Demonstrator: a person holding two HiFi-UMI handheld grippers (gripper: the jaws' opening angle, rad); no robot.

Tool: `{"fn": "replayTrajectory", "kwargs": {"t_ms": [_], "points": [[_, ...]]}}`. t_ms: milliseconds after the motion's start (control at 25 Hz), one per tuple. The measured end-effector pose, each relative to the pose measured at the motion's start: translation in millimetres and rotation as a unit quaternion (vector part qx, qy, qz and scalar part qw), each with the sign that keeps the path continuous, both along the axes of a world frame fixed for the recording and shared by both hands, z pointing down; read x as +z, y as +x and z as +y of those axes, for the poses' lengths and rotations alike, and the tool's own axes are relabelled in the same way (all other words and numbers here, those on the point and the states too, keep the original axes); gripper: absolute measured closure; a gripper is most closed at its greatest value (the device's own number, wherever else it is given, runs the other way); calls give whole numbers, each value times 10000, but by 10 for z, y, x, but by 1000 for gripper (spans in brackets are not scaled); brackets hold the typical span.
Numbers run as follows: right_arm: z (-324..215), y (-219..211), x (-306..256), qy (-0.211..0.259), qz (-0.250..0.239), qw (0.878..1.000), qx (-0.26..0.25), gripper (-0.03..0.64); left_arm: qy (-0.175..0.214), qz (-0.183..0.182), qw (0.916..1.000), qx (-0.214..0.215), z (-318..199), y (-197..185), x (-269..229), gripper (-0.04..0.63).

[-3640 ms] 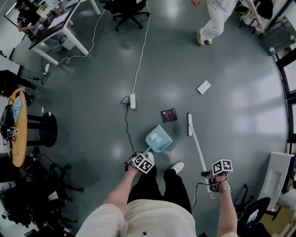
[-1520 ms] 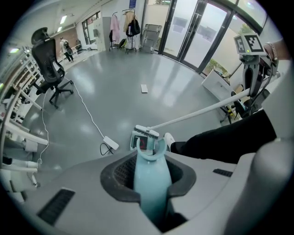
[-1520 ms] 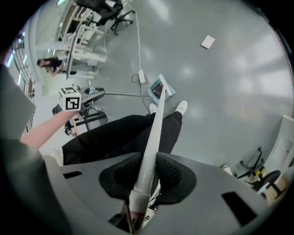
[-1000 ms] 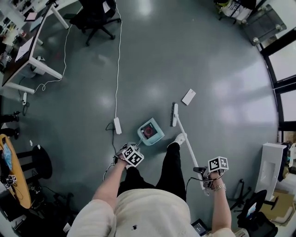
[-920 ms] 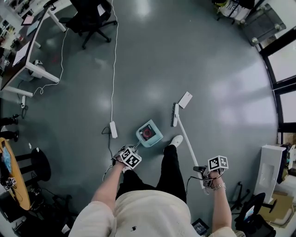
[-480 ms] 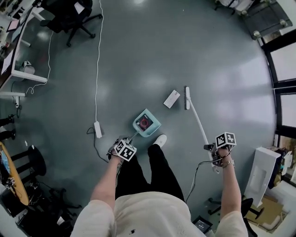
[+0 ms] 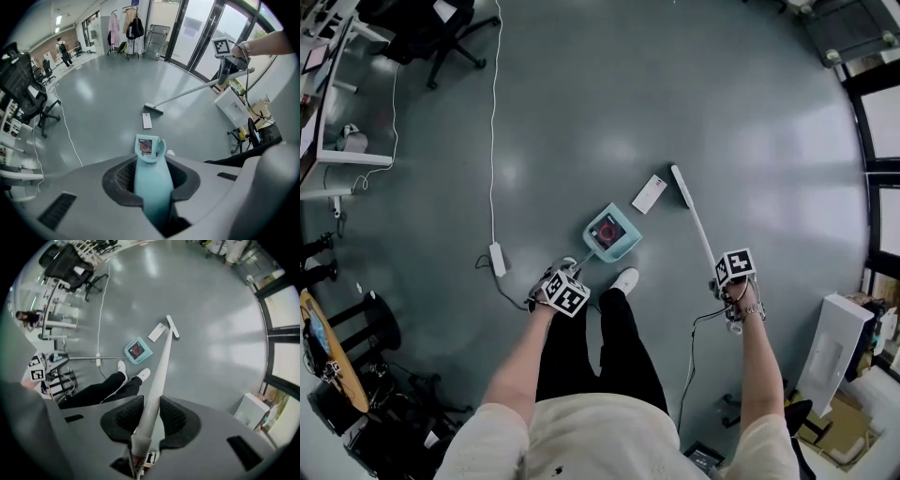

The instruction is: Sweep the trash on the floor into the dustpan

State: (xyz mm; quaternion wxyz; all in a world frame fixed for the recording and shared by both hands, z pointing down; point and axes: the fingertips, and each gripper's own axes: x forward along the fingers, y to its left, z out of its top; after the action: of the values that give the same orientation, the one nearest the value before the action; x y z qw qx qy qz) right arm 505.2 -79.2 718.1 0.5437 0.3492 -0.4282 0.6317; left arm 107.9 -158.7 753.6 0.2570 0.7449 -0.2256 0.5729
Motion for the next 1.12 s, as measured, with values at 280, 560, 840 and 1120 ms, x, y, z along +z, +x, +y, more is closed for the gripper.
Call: {"fn": "replayTrajectory", "kwargs": {"t_ms": [280,560,840,1120], "points": [[244,-638,-9,-173,-298,9926,-1164,497,5,-22,10000,4,-108,38,9,503],[632,-1211,-168,-338,-809,9891,-1182,494,82,-46,9999,-100,-70,30,38,503],[1142,-1706,-352,-601,-1314,9819,-1225,494,152,-62,9998,-114,-33,-21,36,503],[1240,-1972,-318,-653,-1320,9837,-1031,494,141,-40,9998,-102,-14,-78,28,503]]}}
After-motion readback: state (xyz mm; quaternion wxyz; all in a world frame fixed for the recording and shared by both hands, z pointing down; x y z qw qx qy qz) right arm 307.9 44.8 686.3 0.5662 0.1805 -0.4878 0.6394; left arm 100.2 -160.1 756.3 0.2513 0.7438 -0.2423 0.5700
